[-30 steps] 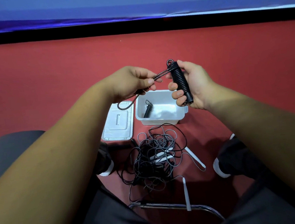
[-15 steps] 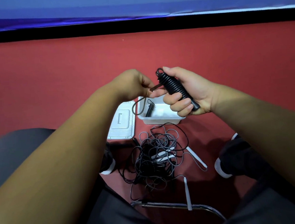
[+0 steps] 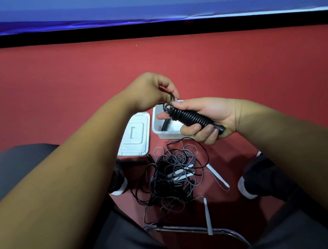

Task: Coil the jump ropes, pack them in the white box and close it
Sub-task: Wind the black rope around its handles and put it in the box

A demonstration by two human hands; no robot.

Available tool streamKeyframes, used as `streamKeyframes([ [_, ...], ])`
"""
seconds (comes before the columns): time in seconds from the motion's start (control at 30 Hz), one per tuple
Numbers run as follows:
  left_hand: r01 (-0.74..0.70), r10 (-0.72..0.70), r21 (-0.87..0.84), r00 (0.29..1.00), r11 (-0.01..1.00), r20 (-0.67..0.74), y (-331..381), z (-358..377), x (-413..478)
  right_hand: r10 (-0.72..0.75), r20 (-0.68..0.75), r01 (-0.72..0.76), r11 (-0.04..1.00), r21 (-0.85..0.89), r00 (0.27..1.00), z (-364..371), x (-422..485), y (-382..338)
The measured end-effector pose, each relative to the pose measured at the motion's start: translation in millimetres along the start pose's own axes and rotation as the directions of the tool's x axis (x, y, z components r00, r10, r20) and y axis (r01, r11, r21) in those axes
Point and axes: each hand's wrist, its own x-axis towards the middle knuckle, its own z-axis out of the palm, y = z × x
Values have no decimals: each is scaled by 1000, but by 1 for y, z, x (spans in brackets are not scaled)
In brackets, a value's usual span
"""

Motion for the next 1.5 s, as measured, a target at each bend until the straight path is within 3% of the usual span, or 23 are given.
streamKeyframes([
  [0.4, -47, 49, 99, 999, 994, -9, 8, 6, 1, -19, -302, -64, 963, -261, 953, 2, 10, 4],
  [0.77, -83, 91, 296, 996, 952, -16, 10, -3, 3, -144, -620, 28, 981, -194, 771, -6, 22, 4],
  [0.97, 72, -86, 259, 995, 963, 41, 0, -5, 3, -185, -717, 107, 982, -153, 672, -5, 22, 0],
  [1.1, 133, -137, 52, 986, 990, 90, -3, -1, 1, -183, -756, 125, 983, -134, 629, -2, 25, -2],
  [1.23, 197, -187, -79, 975, 977, 117, 3, 4, -1, -195, -754, 148, 980, -130, 627, -1, 26, -1],
  [1.5, 207, -206, -18, 977, 978, 54, 9, 5, -2, -175, -741, 190, 980, -65, 648, -5, 27, 1],
])
